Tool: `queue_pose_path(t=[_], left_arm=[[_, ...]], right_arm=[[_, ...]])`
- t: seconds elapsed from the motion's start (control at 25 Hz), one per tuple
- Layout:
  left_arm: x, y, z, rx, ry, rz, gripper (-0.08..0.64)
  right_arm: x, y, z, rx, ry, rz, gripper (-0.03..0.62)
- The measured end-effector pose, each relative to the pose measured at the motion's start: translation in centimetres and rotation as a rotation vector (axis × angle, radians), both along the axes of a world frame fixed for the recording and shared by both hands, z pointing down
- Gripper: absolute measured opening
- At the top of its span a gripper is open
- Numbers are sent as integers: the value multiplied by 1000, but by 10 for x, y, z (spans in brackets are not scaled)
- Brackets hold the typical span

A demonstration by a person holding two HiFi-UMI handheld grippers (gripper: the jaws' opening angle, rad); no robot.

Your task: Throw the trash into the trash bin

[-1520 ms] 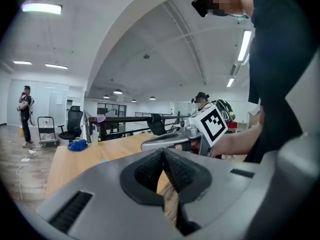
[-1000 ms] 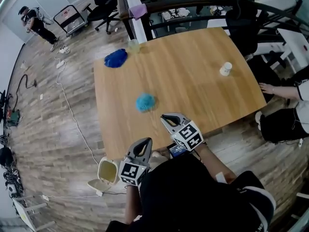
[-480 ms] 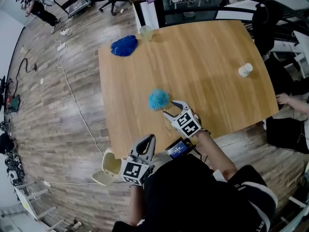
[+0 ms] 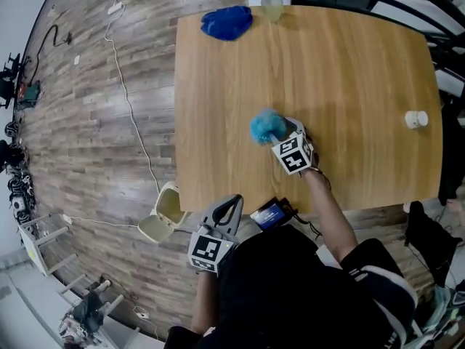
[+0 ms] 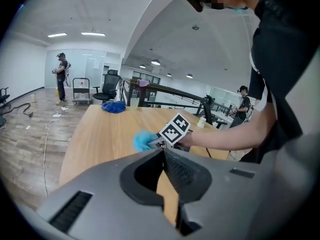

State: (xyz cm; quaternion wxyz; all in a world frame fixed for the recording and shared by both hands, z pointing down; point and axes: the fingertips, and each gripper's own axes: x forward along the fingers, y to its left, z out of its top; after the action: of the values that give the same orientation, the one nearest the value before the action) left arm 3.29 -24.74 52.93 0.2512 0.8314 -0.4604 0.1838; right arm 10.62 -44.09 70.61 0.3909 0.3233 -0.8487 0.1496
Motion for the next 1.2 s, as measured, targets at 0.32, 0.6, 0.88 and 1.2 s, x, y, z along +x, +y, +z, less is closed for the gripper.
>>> queue_pose_path(t=[0.32, 0.6, 0.88, 1.2], left_arm=[[8, -14, -4, 22, 20, 44, -2], [15, -10, -19, 85, 15, 82, -2], [31, -15, -39, 212, 4, 133, -2], [45, -28, -65, 286, 2, 86, -2]], right_arm=[[-5, 11, -13, -45, -35, 30, 29], [-5, 22, -66, 19, -198, 77, 28], [1, 43, -152, 136, -400, 96, 28], [17, 91, -247, 273, -487, 55, 28]])
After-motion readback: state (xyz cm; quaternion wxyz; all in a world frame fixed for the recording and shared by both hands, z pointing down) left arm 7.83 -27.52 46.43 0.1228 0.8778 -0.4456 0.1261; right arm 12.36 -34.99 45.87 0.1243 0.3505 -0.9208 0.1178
